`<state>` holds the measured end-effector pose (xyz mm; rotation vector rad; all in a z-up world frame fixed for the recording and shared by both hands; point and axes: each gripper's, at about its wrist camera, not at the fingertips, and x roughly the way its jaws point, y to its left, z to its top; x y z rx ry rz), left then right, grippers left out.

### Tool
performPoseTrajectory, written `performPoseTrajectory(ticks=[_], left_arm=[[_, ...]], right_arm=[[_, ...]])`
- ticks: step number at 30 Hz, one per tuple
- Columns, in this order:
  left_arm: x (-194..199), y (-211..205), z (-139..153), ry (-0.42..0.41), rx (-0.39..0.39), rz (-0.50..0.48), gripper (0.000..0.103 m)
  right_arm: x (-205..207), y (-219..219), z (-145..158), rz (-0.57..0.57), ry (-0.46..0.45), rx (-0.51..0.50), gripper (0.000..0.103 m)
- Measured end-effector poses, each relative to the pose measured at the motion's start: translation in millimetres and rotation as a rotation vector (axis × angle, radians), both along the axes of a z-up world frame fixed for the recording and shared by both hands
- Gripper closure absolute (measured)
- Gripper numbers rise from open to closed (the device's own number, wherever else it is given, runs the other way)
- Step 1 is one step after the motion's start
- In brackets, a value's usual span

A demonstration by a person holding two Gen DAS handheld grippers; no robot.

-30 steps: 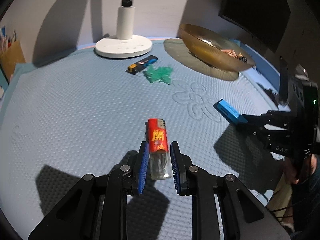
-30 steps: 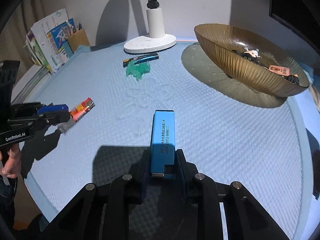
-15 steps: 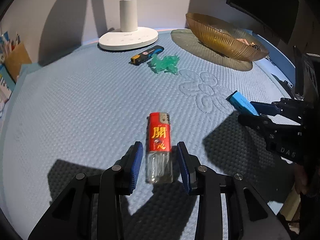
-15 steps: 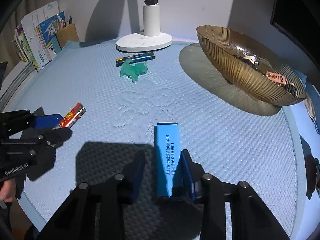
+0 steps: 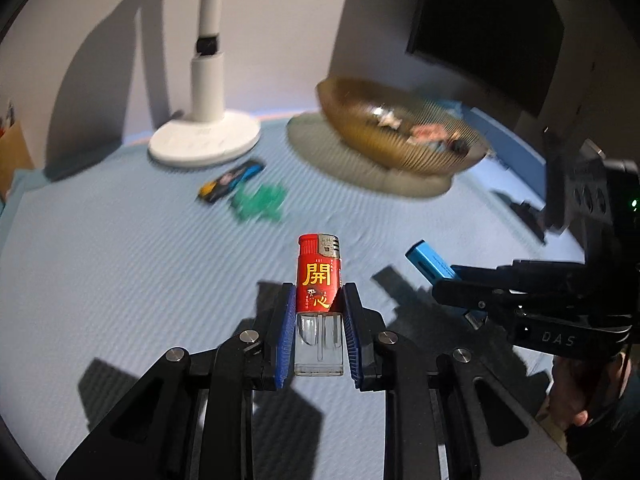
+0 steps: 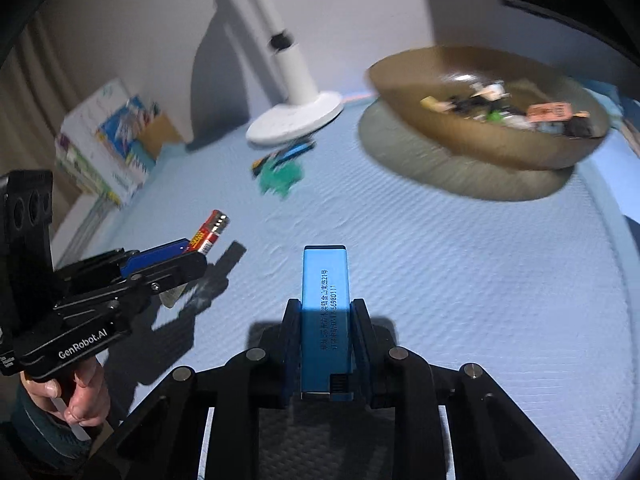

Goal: Organize rigid objects
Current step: 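Carry the red lighter and blue box over the amber bowl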

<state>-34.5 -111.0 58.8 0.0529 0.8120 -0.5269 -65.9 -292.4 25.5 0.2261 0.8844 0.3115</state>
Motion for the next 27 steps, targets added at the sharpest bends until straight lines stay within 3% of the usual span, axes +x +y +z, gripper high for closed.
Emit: performPoseTrajectory(ticks=[7, 10, 16, 20, 27], left_arm=[[25, -47, 48, -0.109, -0.029, -0.053, 0.083], [44, -67, 75, -0.152, -0.064, -0.066, 0.083], [91, -105, 121, -0.197, -0.16, -0.074, 0.083], [121, -128, 121, -0.155, -0.193, -0.082, 0.083], [149, -158, 78, -0.04, -0.162, -0.088, 0.083]], right_arm=[[-3, -59, 52, -0.166, -0.118, -0.034, 0.079], [8, -97, 84, -0.286, -0.166, -0.054, 0.079], [51, -153, 127, -0.502, -0.171, -0.15, 0.079], [87, -171, 130, -0.544, -0.15, -0.176, 0.079], [124, -181, 96, -0.53, -0.059, -0.203, 0.08]])
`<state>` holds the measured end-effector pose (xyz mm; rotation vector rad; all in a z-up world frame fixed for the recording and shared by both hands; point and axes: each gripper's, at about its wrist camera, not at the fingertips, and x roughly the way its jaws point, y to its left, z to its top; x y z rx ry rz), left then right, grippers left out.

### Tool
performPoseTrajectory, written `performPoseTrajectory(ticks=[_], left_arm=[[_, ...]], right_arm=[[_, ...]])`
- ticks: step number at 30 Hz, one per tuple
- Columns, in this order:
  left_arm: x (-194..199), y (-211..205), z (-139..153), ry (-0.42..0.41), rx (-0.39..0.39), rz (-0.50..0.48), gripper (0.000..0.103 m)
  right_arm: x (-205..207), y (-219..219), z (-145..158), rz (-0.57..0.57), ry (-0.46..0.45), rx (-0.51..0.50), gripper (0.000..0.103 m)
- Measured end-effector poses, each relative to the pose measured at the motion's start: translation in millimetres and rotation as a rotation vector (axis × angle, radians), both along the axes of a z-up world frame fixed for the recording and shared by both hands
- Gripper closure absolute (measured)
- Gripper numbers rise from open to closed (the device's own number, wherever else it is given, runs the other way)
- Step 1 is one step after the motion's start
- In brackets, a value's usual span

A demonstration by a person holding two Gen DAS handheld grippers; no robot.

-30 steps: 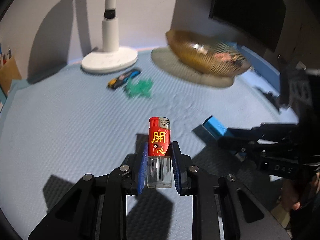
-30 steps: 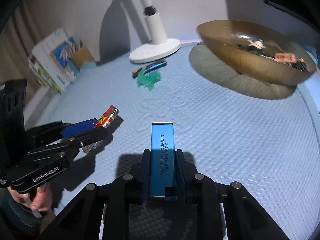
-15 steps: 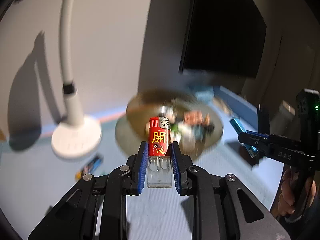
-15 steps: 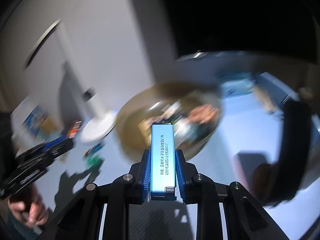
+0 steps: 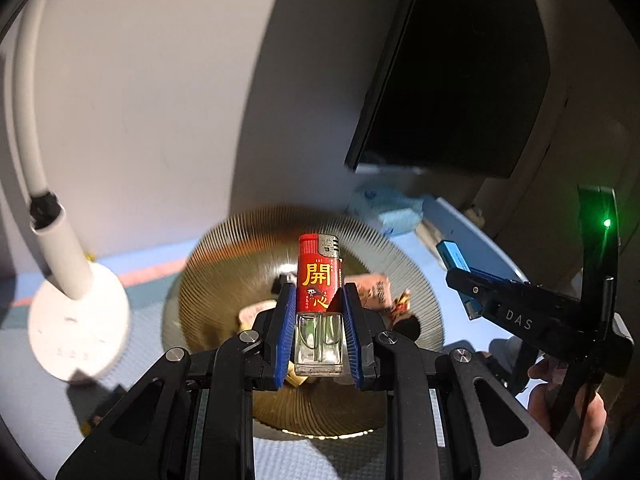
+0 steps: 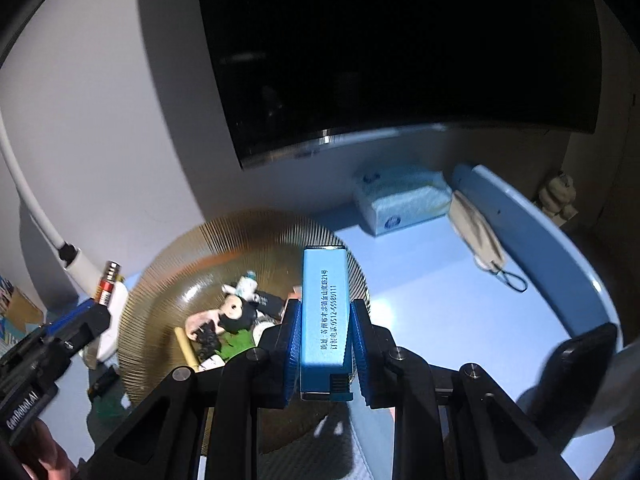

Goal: Organize rigid objects
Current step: 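Carry the red lighter and blue box over the amber bowl, then open both grippers over the amber bowl to drop the items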

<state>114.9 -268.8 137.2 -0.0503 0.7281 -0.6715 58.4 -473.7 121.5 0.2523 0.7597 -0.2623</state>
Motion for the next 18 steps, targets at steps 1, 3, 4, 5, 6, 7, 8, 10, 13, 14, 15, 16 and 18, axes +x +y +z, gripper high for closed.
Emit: performPoseTrajectory(ticks=[1, 3, 4, 5, 6, 7, 8, 10, 13, 14, 15, 16, 18], left_arm=[[2, -3, -6, 0.013, 0.003, -0.002, 0.083], [5, -6, -15, 0.027, 0.013, -0.003, 0.083], [6, -8, -19, 0.034, 0.018, -0.003, 0.083], [8, -9, -21, 0.04, 0.021, 0.0, 0.083], [10, -10, -23, 0.042, 0.02, 0.002, 0.083], [11, -9, -23, 0.041, 0.014, 0.007, 0.082], [11, -8, -22, 0.038, 0.007, 0.013, 0.069], [7, 1, -18, 0.027, -0.013, 0.029, 0.035], [-4, 19, -7, -0.022, -0.028, 0.054, 0.023], [-5, 25, -4, -0.022, -0.027, 0.054, 0.023], [-8, 33, -1, -0.019, -0.032, 0.059, 0.023], [-11, 42, 2, -0.014, -0.042, 0.07, 0.023], [-17, 59, 7, -0.009, -0.054, 0.09, 0.023]], right_arm=[[3, 0, -5, 0.004, 0.011, 0.002, 0.079], [8, 0, -13, 0.008, 0.029, 0.003, 0.08], [10, 1, -17, 0.01, 0.04, 0.006, 0.08], [12, 0, -20, 0.014, 0.044, 0.011, 0.08], [14, 2, -21, 0.027, 0.046, 0.021, 0.08], [16, 4, -22, 0.039, 0.047, 0.031, 0.079], [18, 5, -22, 0.053, 0.044, 0.045, 0.078], [16, 6, -19, 0.072, 0.016, 0.072, 0.068], [8, 8, -13, 0.078, -0.013, 0.086, 0.064], [3, 8, -11, 0.074, -0.017, 0.087, 0.064], [-2, 9, -9, 0.075, -0.022, 0.092, 0.064], [-6, 9, -7, 0.078, -0.025, 0.101, 0.064], [-16, 13, -4, 0.086, -0.028, 0.122, 0.064]])
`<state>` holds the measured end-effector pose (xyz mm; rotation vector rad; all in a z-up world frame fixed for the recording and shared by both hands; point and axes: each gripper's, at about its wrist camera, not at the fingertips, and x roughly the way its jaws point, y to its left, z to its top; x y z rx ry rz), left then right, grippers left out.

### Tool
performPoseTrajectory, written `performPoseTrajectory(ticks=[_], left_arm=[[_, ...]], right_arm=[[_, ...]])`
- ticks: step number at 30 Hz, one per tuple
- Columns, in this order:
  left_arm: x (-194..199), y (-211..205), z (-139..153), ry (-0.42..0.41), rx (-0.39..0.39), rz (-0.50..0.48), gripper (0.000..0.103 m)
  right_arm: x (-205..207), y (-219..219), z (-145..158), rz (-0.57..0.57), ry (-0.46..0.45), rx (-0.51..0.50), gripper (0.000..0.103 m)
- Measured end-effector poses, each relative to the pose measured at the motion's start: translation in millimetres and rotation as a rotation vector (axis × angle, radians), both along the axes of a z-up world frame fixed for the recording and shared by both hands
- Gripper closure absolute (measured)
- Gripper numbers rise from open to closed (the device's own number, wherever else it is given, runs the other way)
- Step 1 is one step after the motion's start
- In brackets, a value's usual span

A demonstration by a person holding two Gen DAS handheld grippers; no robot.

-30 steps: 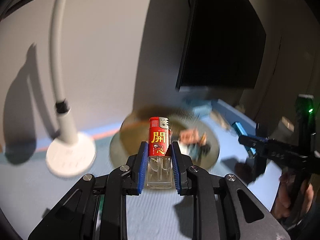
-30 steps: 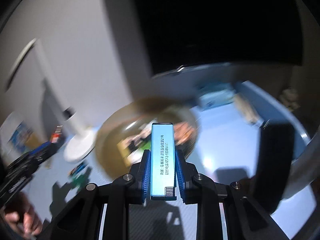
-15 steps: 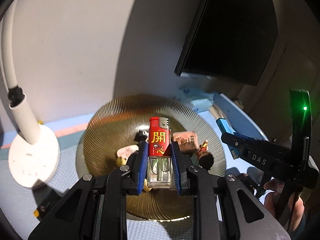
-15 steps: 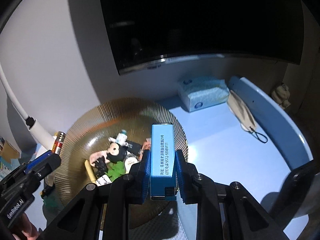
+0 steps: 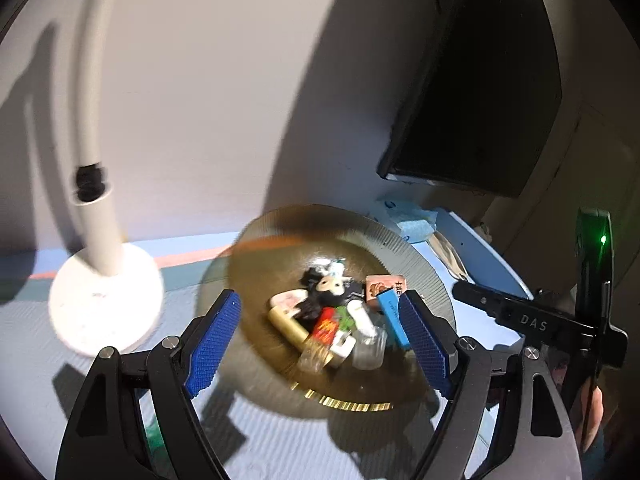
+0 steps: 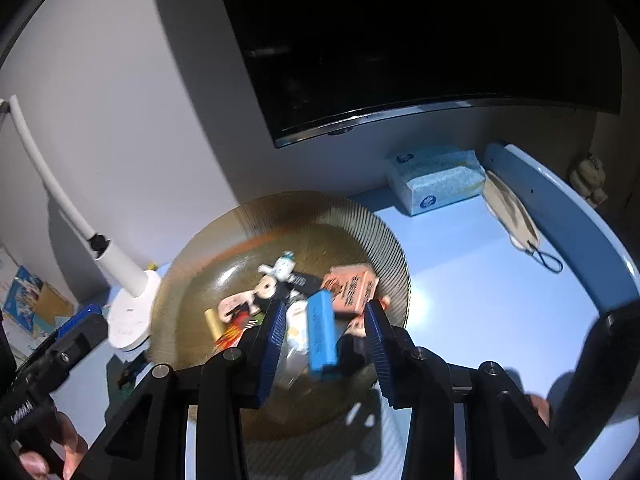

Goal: Organize rigid objects
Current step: 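Open both grippers over the amber bowl to drop the items, then move both tools back toward the black lighter and green toy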

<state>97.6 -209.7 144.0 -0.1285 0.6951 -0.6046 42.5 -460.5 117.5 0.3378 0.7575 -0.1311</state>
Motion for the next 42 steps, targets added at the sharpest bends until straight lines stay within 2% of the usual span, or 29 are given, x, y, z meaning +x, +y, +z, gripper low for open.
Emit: performPoseTrajectory(ticks=[5, 9, 12, 17, 20, 26, 32, 34, 35, 36, 38, 42], left_arm=[[-30, 52, 10, 0.004, -0.026, 0.057, 0.023], [-57, 90, 13, 0.008, -0.037, 0.096, 0.023], [-74, 115, 9, 0.018, -0.046, 0.126, 0.023], [-89, 150, -19, 0.085, -0.028, 0.186, 0.023], [-94, 167, -46, 0.121, 0.028, 0.243, 0.023], [-96, 182, -93, 0.164, 0.14, 0.295, 0.023], [-92, 187, -124, 0.215, 0.165, 0.33, 0.023], [-95, 184, -121, 0.177, 0.18, 0.332, 0.023], [-96, 182, -121, 0.171, 0.194, 0.333, 0.023], [-96, 178, -124, 0.179, 0.224, 0.331, 0.023], [-95, 174, -124, 0.174, 0.257, 0.333, 0.023], [-96, 173, -122, 0.167, 0.238, 0.299, 0.023]], right_arm=[[-25, 22, 9, 0.061, -0.022, 0.056, 0.063], [-46, 56, 13, 0.124, -0.029, 0.088, 0.046], [-59, 85, 11, 0.175, -0.026, 0.094, 0.046], [-74, 139, -15, 0.272, 0.036, 0.11, 0.044], [-77, 160, -37, 0.303, 0.083, 0.103, 0.044], [-71, 187, -78, 0.319, 0.133, 0.022, 0.044], [-67, 191, -107, 0.345, 0.131, -0.027, 0.044], [-67, 190, -113, 0.348, 0.112, -0.036, 0.041], [-69, 191, -111, 0.353, 0.103, -0.038, 0.039], [-69, 193, -111, 0.362, 0.097, -0.04, 0.031], [-69, 196, -112, 0.374, 0.098, -0.055, 0.027], [-71, 209, -112, 0.402, 0.102, -0.117, 0.019]])
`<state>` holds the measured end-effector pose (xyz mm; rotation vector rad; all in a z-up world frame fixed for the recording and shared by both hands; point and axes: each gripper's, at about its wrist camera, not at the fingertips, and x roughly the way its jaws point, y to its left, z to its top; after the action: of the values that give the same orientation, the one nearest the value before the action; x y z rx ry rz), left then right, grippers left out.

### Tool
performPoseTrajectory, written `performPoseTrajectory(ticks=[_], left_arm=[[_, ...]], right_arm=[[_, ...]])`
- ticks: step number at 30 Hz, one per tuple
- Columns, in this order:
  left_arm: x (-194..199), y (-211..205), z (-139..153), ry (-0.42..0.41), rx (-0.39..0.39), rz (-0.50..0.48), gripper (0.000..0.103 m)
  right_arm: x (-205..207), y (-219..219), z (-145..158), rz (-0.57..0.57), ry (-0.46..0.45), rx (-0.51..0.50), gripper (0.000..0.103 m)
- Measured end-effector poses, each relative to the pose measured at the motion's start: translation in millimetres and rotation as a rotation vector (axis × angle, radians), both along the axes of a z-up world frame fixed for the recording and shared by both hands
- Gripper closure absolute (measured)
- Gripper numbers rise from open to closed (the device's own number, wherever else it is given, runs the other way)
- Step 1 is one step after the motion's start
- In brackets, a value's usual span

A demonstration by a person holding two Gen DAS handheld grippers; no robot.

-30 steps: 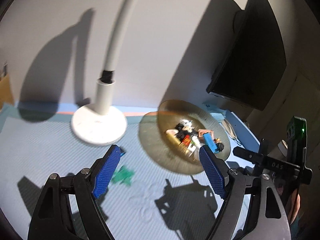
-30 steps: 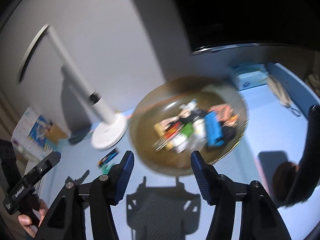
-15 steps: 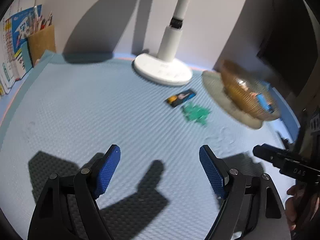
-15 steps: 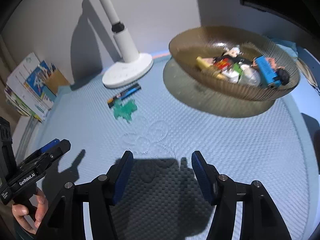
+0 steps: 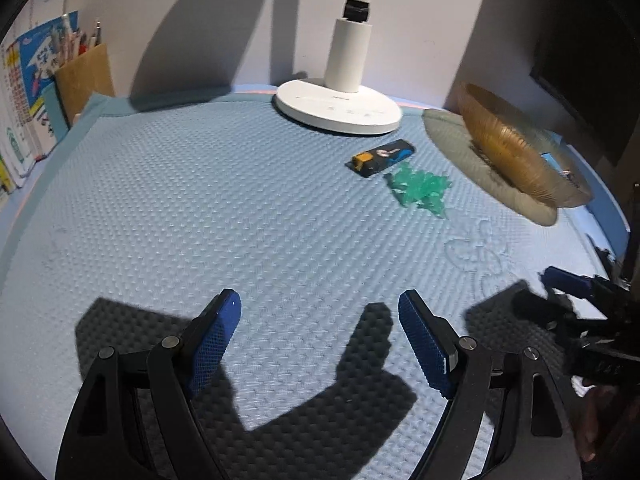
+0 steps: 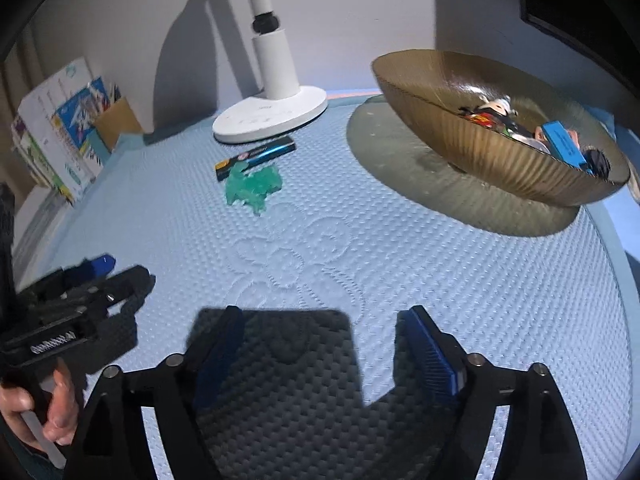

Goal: Organize rigid objects
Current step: 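Move both tools back toward the black lighter and green toy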

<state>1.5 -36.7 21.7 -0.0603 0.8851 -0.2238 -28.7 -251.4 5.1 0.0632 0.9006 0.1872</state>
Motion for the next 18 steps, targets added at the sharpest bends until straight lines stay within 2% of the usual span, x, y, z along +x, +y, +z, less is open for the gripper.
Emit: performPoseTrajectory(ticks=[4, 10, 18], left_arm=[[0, 2, 0, 0.006, -0.022, -0.005, 0.023], [-1, -4, -1, 0.003, 0.023, -0.009, 0.022], [-1, -4, -2, 0.005, 0.007, -0.019, 0.018]], right_arm=[[3, 10, -3, 0.025, 0.013, -0.045, 0.008], [8, 13, -6, 0.038, 0.033, -0.067, 0.0], [12, 22, -10, 0.039, 0.041, -0.119, 0.0]])
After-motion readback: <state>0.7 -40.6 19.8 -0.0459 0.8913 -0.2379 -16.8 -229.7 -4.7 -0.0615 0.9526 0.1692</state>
